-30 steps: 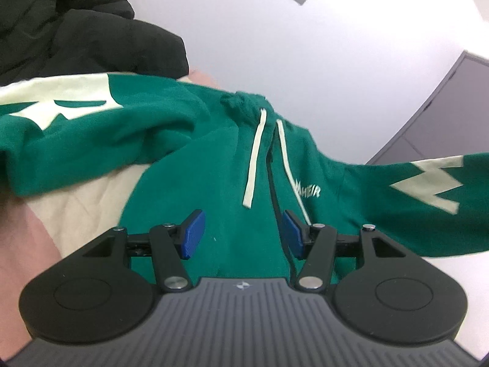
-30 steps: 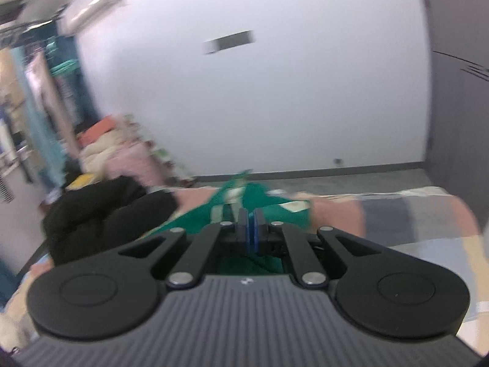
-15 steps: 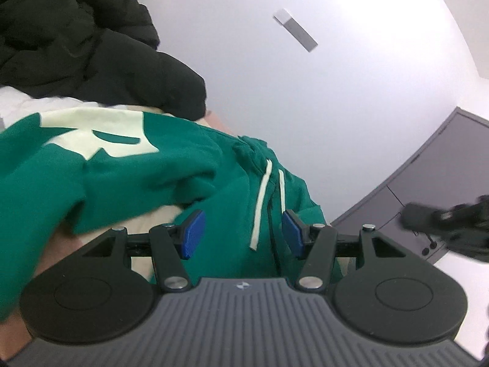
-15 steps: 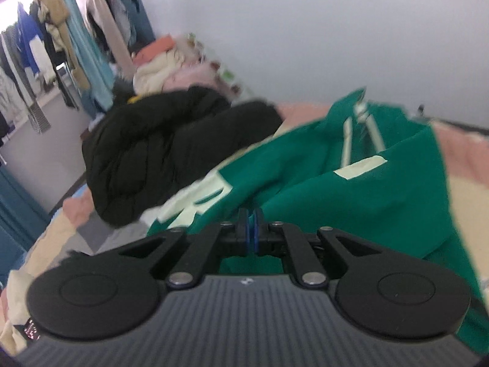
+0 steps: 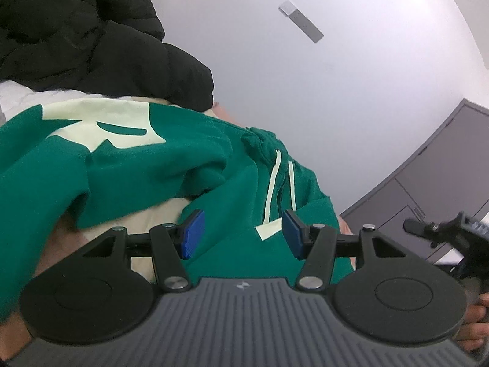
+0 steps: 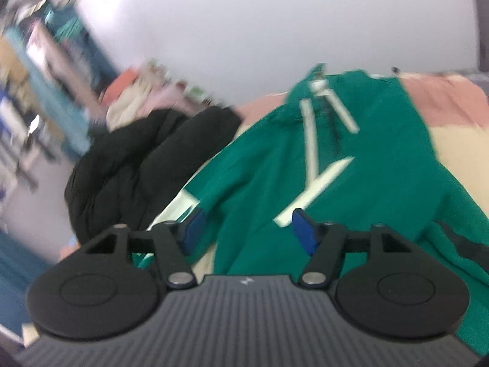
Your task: Fold large clothes
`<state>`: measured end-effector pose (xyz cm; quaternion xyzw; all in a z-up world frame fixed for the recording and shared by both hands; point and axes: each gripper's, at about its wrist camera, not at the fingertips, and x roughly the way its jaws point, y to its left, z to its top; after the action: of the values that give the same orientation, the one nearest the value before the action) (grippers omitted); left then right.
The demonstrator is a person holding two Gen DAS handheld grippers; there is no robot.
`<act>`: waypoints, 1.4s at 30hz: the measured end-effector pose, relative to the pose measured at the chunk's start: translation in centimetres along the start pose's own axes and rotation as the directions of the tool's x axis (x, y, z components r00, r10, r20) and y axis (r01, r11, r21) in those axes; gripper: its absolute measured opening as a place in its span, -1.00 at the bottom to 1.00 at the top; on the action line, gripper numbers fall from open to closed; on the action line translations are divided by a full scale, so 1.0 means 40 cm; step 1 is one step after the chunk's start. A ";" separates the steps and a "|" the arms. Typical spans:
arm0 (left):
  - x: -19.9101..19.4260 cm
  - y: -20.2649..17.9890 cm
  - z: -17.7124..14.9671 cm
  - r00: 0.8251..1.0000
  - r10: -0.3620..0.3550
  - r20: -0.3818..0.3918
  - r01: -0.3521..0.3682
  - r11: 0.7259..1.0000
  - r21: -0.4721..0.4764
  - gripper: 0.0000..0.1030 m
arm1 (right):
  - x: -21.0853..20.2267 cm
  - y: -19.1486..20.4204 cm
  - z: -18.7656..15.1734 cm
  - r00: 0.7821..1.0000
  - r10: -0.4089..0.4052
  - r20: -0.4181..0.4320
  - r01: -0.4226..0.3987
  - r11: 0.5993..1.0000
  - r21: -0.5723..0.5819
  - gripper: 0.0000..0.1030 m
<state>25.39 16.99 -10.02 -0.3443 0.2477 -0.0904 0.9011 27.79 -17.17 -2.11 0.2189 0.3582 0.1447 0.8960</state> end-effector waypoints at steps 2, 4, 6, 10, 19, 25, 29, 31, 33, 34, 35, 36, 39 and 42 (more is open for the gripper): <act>0.010 -0.011 -0.008 1.000 0.002 -0.009 -0.002 1.000 0.011 0.20 | -0.005 -0.101 -0.006 0.999 -0.001 0.033 -0.003 0.993 0.122 0.29; 0.021 -0.020 -0.017 1.000 0.009 -0.019 -0.009 1.000 0.022 0.20 | -0.003 -0.210 -0.026 0.998 0.000 0.055 -0.014 0.968 0.252 0.29; 0.034 -0.030 -0.028 0.999 0.015 -0.029 -0.014 0.999 0.032 0.20 | 0.011 -0.306 -0.051 0.998 -0.003 0.064 -0.021 0.930 0.367 0.38; 0.069 -0.041 -0.048 0.998 0.052 -0.046 -0.049 0.997 0.056 0.20 | 0.047 -0.455 -0.111 0.995 0.012 0.102 -0.070 0.810 0.583 0.70; 0.152 -0.046 -0.068 0.989 0.140 -0.052 -0.136 0.987 0.080 0.20 | 0.125 -0.599 -0.223 0.981 -0.019 0.192 -0.147 0.571 0.808 0.66; 0.188 -0.046 -0.077 0.984 0.170 -0.045 -0.165 0.982 0.090 0.20 | 0.123 -0.649 -0.212 0.940 -0.100 0.325 -0.236 0.496 0.835 0.64; 0.198 -0.053 -0.084 0.985 0.165 -0.042 -0.160 0.982 0.105 0.20 | 0.090 -0.709 -0.170 0.926 -0.123 0.357 -0.255 0.494 0.831 -0.13; 0.199 -0.063 -0.088 0.987 0.155 -0.038 -0.150 0.982 0.119 0.20 | 0.076 -0.743 -0.152 0.915 -0.126 0.383 -0.286 0.466 0.837 -0.15; 0.200 -0.073 -0.092 0.990 0.136 -0.037 -0.130 0.983 0.134 0.20 | 0.060 -0.780 -0.129 0.905 -0.125 0.407 -0.317 0.442 0.839 -0.14; 0.200 -0.079 -0.095 0.992 0.124 -0.035 -0.118 0.982 0.146 0.20 | 0.049 -0.796 -0.119 0.896 -0.126 0.427 -0.336 0.436 0.835 -0.14; 0.200 -0.084 -0.099 0.993 0.116 -0.033 -0.109 0.981 0.160 0.20 | 0.037 -0.811 -0.116 0.884 -0.129 0.449 -0.358 0.430 0.829 -0.14; 0.203 -0.090 -0.104 0.993 0.113 -0.035 -0.105 0.980 0.170 0.20 | 0.022 -0.827 -0.114 0.869 -0.141 0.474 -0.381 0.419 0.824 -0.14; 0.225 -0.100 -0.120 0.992 0.110 -0.067 -0.094 0.974 0.206 0.20 | -0.008 -0.874 -0.115 0.843 -0.187 0.505 -0.408 0.389 0.826 -0.14; 0.248 -0.113 -0.141 0.987 0.138 -0.078 -0.112 0.954 0.277 0.20 | 0.000 -0.912 -0.130 0.858 -0.196 0.474 -0.387 0.361 0.849 -0.13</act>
<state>31.09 7.05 -14.45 -0.1961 0.2974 -0.0827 0.9307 27.87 -47.13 -23.60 0.7344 0.1164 -0.0900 0.6626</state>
